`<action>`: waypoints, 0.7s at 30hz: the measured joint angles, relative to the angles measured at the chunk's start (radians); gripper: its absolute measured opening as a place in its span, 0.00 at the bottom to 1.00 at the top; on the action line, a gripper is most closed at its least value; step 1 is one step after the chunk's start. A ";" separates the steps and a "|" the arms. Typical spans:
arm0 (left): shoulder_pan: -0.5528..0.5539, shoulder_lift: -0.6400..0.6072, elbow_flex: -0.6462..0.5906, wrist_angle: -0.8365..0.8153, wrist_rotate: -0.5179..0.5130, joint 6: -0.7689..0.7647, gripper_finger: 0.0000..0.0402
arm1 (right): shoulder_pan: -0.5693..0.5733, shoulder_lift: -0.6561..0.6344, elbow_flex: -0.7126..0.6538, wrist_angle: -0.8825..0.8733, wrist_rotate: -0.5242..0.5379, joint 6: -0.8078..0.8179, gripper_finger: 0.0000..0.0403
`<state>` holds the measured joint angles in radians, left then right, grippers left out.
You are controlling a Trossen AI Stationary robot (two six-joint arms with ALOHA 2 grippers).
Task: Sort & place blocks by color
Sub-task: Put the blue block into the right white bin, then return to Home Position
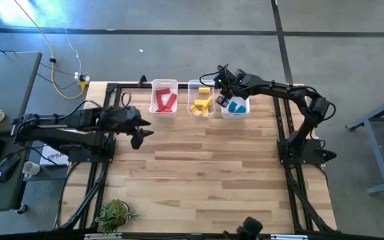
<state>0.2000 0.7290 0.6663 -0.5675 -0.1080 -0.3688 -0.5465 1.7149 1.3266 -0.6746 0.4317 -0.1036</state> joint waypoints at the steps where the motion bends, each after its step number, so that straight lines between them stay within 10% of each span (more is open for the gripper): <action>1: -0.004 -0.029 -0.032 0.028 0.012 0.001 0.53 | -0.004 0.000 0.000 0.001 -0.012 0.000 0.26; 21: -0.006 -0.466 -0.456 0.439 0.142 0.061 0.53 | -0.017 0.000 0.000 0.024 0.006 0.079 0.47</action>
<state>0.1936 0.2626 0.2101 -0.1285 0.0340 -0.3079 -0.5632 1.7145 1.3266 -0.6510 0.4374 -0.0251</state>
